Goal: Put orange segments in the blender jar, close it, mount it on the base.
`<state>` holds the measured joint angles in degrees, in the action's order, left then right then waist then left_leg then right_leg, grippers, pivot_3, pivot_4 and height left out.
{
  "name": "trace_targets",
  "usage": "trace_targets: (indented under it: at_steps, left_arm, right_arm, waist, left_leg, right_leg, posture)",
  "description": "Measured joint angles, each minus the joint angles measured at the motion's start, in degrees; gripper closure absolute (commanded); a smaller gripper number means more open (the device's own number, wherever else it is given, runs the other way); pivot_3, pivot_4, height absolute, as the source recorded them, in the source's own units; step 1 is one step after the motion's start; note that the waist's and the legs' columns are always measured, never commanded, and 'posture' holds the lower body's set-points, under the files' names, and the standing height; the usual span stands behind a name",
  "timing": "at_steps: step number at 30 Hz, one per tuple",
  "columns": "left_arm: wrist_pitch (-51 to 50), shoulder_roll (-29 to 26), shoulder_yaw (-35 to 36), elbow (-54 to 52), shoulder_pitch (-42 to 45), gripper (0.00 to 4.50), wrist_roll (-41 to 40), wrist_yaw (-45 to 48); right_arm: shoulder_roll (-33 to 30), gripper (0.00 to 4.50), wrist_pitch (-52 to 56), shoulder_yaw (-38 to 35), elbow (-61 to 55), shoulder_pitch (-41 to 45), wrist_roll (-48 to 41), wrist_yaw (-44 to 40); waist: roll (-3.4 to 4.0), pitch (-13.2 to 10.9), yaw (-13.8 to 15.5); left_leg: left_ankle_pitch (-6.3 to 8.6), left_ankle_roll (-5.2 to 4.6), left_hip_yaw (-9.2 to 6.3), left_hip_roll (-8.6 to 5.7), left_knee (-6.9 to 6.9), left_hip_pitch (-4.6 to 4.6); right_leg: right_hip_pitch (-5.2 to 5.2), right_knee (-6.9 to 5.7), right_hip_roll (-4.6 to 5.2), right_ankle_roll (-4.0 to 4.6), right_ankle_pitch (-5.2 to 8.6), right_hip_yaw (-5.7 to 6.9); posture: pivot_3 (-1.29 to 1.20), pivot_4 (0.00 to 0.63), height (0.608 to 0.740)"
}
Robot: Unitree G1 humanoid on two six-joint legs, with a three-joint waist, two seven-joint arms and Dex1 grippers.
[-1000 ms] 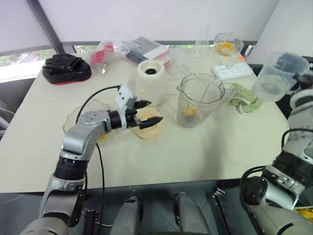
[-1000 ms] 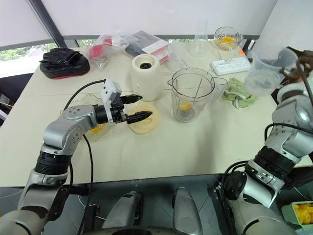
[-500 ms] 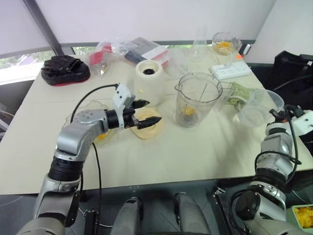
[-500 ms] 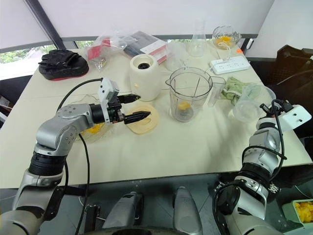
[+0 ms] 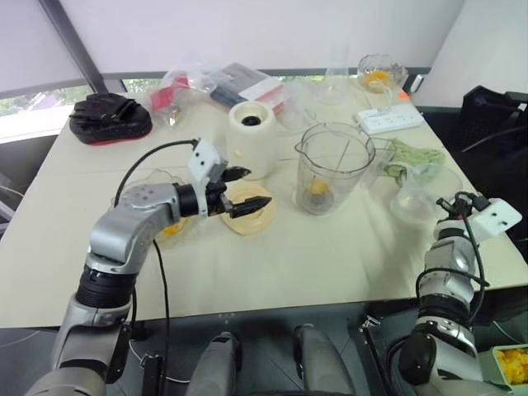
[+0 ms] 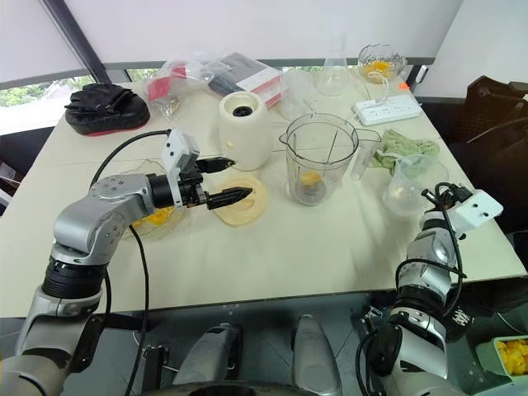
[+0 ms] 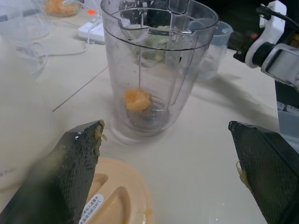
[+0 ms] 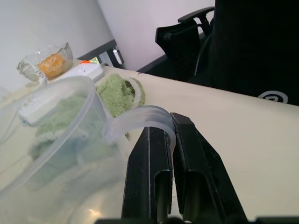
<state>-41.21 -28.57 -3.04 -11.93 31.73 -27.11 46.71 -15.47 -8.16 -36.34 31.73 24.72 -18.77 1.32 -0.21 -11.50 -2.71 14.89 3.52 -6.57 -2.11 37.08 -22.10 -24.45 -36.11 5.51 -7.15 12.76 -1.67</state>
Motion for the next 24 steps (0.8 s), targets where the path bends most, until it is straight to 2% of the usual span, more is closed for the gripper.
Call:
trace_targets:
  at_steps: [2,3,4,16,21,24]
  left_arm:
    - [0.0,0.01,0.0,-0.04,-0.08,0.02,-0.2,-0.26]
    - [0.0,0.01,0.0,-0.05,-0.12,0.02,-0.33,-0.37]
    - [0.0,0.01,0.0,-0.05,-0.18,0.02,-0.6,-0.47]
    - [0.24,0.62,-0.09,-0.23,-0.62,0.02,-1.09,-0.98]
    - [0.48,0.82,-0.12,-0.16,-0.73,0.02,-1.08,-1.03]
    - [0.64,0.78,-0.18,0.68,-0.65,0.02,-1.02,-0.8]
  right_arm:
    - [0.05,2.72,0.28,1.1,-0.17,-1.74,0.0,-0.06]
    - [0.05,2.08,0.36,1.41,-0.23,-2.32,0.0,-0.08]
    - [0.04,1.65,0.48,1.69,-0.48,-2.86,-0.01,-0.06]
    - [-0.67,1.65,6.15,3.36,-10.62,-9.31,-1.34,0.6]
    - [1.15,1.65,11.93,4.86,-22.05,-15.91,-2.52,1.81]
    - [2.84,1.65,17.72,6.12,-33.69,-22.46,-4.08,2.83]
  waist:
    - [0.0,0.0,0.01]
    - [0.0,0.0,-0.02]
    - [0.0,0.0,-0.09]
    - [0.0,0.0,0.13]
    - [0.01,0.0,0.26]
    - [0.0,0.01,0.34]
  left_leg:
    - [0.0,0.0,0.0,0.0,0.0,0.01]
    - [0.0,0.0,0.0,0.0,0.0,0.01]
    - [0.0,0.0,0.01,0.0,0.0,0.03]
    - [0.0,0.0,0.01,0.0,0.01,0.05]
    - [0.0,0.0,-0.02,0.0,0.0,0.04]
    - [0.0,0.0,-0.02,0.0,0.01,0.04]
  right_leg:
    - [0.0,-0.01,0.0,0.0,0.0,0.0]
    - [0.0,-0.01,0.0,0.01,0.0,0.0]
    - [0.0,-0.01,0.0,0.02,-0.01,-0.02]
    - [0.03,-0.01,-0.01,0.03,-0.01,-0.03]
    - [0.03,-0.01,-0.01,0.03,-0.01,-0.03]
    - [0.04,0.0,-0.01,0.03,0.0,-0.03]
  posture:
    - [0.0,0.15,0.74]
    - [0.0,0.15,0.74]
    - [0.0,0.15,0.74]
    - [0.0,0.15,0.74]
    - [0.0,0.15,0.74]
    - [0.0,0.15,0.74]
